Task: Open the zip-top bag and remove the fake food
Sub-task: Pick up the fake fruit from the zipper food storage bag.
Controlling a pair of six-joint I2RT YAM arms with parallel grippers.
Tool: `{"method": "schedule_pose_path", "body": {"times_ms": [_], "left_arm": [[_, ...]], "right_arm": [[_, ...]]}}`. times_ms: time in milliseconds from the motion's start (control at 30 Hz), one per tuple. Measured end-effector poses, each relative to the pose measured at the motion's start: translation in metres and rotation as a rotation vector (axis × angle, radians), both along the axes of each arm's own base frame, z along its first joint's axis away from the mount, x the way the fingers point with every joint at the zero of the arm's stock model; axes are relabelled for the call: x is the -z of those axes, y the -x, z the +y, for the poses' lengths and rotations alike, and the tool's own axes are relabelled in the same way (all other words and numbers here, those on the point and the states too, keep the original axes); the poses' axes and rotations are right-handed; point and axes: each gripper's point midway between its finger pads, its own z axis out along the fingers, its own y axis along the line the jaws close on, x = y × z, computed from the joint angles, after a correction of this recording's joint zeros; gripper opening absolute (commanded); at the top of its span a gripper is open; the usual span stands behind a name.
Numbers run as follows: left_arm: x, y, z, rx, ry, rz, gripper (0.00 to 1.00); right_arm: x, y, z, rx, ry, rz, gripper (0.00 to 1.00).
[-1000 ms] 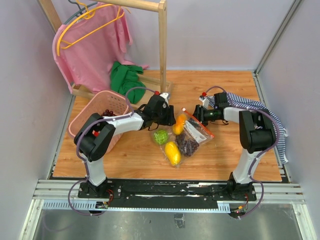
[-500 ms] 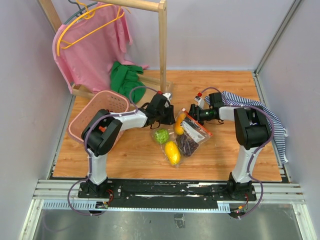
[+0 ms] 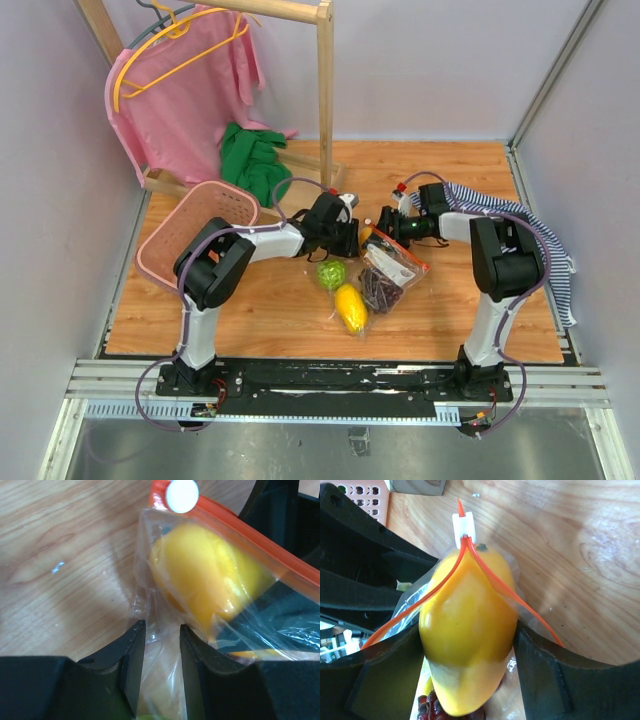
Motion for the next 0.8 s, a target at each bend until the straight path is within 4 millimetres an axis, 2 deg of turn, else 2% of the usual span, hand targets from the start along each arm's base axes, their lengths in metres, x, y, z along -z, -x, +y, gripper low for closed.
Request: {"method": "schedule_pose_path", "body": {"times_ms": [100, 333, 433, 567, 700, 800], "left_arm": [[-0.001, 0.003, -0.007, 0.018, 0.005, 0.003, 0.38], [-0.003, 0.002, -0.008, 0.014, -0.003, -0.011, 0.43], [-0.011, 0.002, 0.002, -0.013, -0.016, -0.028, 0.45], [-0.044, 0.004, 0.019, -0.048, -0.007, -0.089, 0.47], [-0.092, 0.006, 0.035, -0.080, 0.032, -0.193, 0.47], [-0.116, 0.014, 0.047, -0.091, 0.059, -0.252, 0.48]], "right_arm": [[0.001, -0.002, -0.002, 0.003, 0.024, -0.017, 0.58], [0.000, -0.003, -0.011, 0.009, 0.093, -0.053, 0.26], [-0.006, -0.002, -0.015, 0.007, 0.114, -0.076, 0.21], [-0.016, 0.000, -0.019, -0.012, 0.126, -0.111, 0.19], [-0.021, 0.003, -0.026, -0.027, 0.139, -0.131, 0.19], [-0.028, 0.004, -0.034, -0.024, 0.148, -0.146, 0.18]]}}
